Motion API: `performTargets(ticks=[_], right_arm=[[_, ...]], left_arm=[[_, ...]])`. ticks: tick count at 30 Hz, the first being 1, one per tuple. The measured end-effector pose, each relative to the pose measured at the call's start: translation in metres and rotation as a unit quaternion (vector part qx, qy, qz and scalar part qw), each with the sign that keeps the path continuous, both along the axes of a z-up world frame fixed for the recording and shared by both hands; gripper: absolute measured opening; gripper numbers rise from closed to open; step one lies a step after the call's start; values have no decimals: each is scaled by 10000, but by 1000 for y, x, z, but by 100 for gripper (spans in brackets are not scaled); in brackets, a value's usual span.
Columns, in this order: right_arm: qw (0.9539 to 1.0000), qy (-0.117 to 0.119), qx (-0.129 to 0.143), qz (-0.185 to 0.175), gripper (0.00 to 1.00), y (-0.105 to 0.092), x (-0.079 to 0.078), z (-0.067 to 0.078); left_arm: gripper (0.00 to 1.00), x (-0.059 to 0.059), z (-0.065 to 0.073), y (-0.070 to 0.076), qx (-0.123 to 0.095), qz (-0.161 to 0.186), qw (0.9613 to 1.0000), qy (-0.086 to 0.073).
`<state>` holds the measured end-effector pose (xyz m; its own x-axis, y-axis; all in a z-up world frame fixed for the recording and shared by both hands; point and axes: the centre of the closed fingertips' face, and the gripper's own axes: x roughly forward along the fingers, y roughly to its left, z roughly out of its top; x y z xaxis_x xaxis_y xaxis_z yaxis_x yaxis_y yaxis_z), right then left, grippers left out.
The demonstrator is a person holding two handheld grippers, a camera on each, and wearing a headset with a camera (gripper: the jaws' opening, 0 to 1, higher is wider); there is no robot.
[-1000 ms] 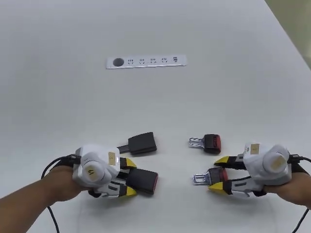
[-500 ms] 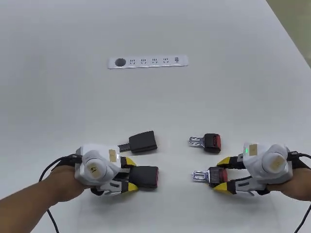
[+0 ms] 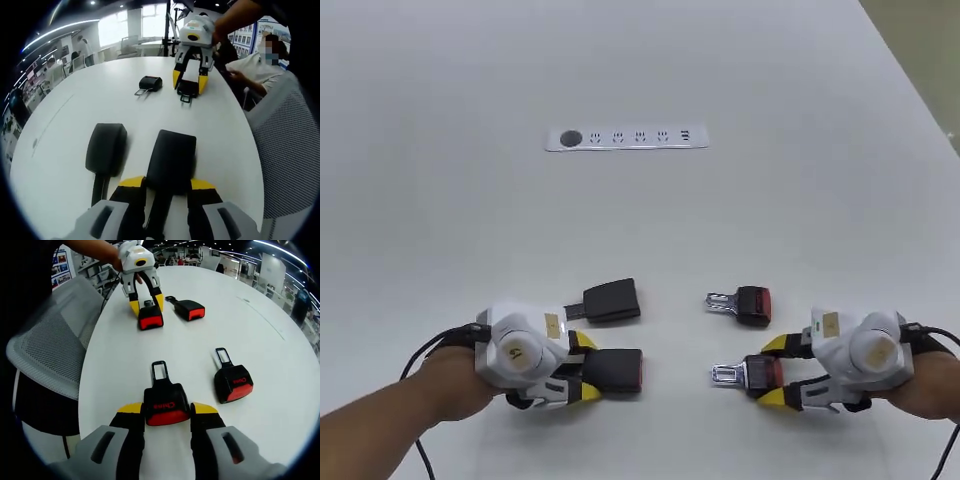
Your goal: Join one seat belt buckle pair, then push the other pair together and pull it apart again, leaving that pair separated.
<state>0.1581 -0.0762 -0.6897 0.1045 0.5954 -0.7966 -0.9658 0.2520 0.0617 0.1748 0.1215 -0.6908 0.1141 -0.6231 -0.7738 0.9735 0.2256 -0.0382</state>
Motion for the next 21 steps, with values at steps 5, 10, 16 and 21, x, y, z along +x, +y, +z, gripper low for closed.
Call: performTargets(ticks=[5,10,16,21], right_arm=[[10000,30,-24,21,33,-1,1,-2],[10000,51,-30,-5,33,1,2,-1],[10000,26,-67,23,33,6,3,-1],[10000,9,-34,76,33,17,6,-1]], left_arm=[[32,0,0,0,57,10,10000,1],[32,-1,1,-1,159,-29,9999,40],[32,-1,0,-1,188,5,9998,64],[32,-1,0,-1,210,-3,9998,72]])
